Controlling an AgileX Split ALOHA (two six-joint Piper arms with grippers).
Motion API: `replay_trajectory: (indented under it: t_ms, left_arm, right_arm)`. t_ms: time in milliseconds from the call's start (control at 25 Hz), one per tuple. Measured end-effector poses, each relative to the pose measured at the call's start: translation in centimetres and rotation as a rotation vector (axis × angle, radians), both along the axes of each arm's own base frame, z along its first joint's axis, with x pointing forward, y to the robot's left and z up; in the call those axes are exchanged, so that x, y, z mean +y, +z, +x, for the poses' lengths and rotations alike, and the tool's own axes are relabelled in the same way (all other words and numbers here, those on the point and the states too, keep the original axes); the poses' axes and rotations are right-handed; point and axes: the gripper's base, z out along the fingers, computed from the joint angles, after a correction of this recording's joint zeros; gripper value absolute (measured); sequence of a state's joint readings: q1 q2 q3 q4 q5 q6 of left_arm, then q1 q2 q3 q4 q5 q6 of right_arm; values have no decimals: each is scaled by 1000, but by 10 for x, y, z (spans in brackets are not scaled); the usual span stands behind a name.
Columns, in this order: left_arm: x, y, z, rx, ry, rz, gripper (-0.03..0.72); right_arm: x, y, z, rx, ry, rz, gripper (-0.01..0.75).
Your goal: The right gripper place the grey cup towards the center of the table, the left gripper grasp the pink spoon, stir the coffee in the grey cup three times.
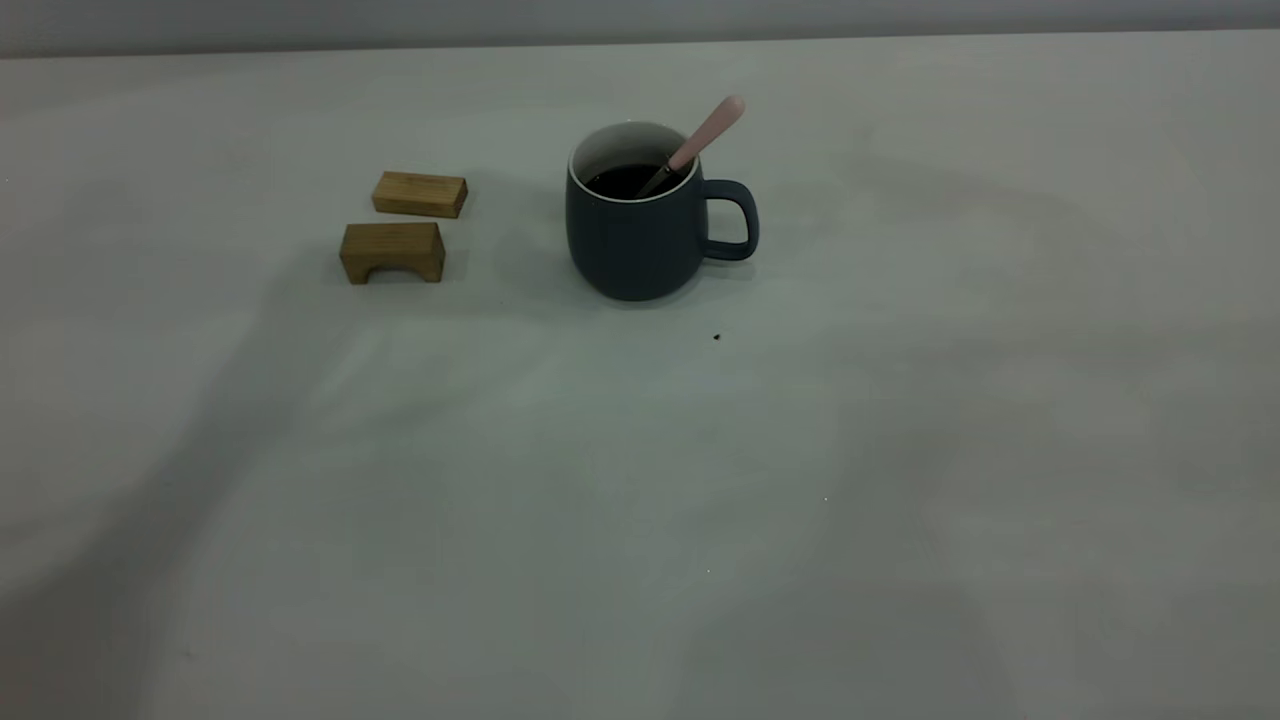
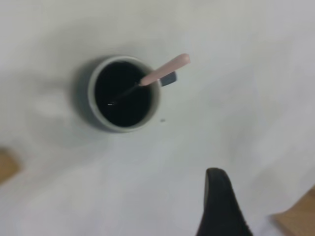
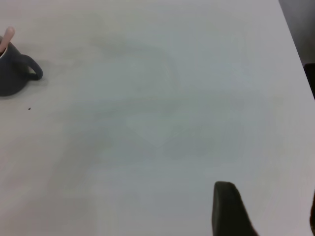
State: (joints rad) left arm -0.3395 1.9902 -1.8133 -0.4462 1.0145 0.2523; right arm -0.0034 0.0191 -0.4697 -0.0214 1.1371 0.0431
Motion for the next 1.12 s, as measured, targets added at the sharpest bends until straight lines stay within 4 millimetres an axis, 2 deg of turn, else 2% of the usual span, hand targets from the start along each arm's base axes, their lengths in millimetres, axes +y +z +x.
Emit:
replay_trajectory:
  t_ms: [80,200,320,400,480,560,680,840,1000,1120]
  left_arm:
    - [10,36,-22,-65,8,75,529]
    - [41,84,-65,-122,142,204,529]
    - [75,114,-111,-197,308,297,529]
    - [95,124,-144,-255,376,328,529]
    - [115,127,-183,-318,410,343,529]
    - [130,121,-219,-359,422,335,529]
    - [151,97,-274,-400,439,310,529]
    - [180,51,-337,-442,551,293,529]
    - [192,7,-382,-514,679,272,529]
    - [193,-17,-402,-547,745,246,529]
  right_arm:
    - [0,0,0,0,0,0,431]
    - [0,0,0,0,0,0,431]
    - [0,0,0,0,0,0,431]
    - [0,0,0,0,0,0,431]
    - [0,0,0,0,0,0,431]
    - [0,0,0,0,0,0,431]
    - [0,0,0,0,0,0,431]
    - [0,0,0,0,0,0,431]
    - [0,0,0,0,0,0,431]
    - [0,0,0,0,0,0,431]
